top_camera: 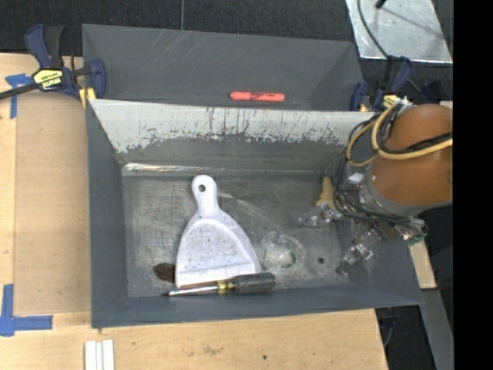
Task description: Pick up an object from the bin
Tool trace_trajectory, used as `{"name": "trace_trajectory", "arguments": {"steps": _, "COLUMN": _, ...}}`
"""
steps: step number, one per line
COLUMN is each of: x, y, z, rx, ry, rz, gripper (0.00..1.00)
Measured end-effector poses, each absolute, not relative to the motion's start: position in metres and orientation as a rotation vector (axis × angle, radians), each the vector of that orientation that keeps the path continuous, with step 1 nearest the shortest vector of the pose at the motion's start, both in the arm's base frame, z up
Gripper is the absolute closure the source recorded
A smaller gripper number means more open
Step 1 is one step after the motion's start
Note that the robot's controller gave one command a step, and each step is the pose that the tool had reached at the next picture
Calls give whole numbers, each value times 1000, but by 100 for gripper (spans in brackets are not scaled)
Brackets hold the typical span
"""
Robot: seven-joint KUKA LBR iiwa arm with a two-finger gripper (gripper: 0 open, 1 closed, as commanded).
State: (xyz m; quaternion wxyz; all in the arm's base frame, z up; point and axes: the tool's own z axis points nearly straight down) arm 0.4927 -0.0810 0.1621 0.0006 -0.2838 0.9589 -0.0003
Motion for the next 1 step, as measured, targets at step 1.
{"name": "trace_trajectory", "arguments": {"steps": 1, "x": 493, "y": -76, "z": 155, "rx": -986, "ry": 2975, "rz": -5, "gripper": 0}}
